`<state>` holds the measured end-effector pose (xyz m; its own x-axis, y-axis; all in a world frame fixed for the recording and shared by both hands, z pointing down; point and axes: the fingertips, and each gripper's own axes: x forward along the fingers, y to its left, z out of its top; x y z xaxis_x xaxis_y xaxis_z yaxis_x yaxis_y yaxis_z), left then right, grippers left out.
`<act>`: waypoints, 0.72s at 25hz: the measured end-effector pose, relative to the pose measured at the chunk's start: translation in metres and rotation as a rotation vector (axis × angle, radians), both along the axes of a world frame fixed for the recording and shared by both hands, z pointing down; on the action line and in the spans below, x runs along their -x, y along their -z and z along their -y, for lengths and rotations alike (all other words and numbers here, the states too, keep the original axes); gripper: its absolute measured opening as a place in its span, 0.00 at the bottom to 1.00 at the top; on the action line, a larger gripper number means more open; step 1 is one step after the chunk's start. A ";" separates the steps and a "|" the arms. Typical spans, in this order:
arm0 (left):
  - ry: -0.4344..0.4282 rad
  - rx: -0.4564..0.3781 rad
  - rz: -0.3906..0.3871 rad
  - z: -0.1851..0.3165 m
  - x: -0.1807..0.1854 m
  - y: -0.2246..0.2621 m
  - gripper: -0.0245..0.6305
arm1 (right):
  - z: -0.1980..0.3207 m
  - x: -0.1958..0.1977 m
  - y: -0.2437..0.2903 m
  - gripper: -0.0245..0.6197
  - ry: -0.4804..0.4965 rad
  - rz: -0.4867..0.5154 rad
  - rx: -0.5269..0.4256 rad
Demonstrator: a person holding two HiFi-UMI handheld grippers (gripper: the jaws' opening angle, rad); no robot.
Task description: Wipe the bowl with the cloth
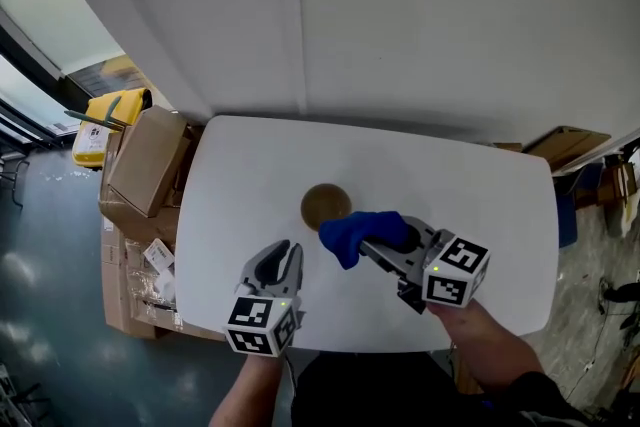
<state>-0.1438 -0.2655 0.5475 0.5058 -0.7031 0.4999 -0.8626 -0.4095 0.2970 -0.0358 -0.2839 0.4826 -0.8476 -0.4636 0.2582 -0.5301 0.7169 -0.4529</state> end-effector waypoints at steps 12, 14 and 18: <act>0.031 0.124 -0.019 0.047 -0.012 -0.094 0.32 | 0.048 -0.006 -0.114 0.16 -0.119 0.004 0.182; 0.036 0.146 -0.023 0.054 -0.016 -0.108 0.34 | 0.050 -0.006 -0.130 0.16 -0.124 -0.035 0.183; 0.038 0.201 -0.009 0.065 -0.018 -0.140 0.35 | 0.047 -0.003 -0.157 0.16 -0.141 -0.074 0.208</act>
<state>-0.1256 -0.3301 0.6877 0.4861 -0.6085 0.6272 -0.8731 -0.3086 0.3774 -0.0330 -0.3309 0.6398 -0.7538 -0.5061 0.4192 -0.6551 0.5291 -0.5393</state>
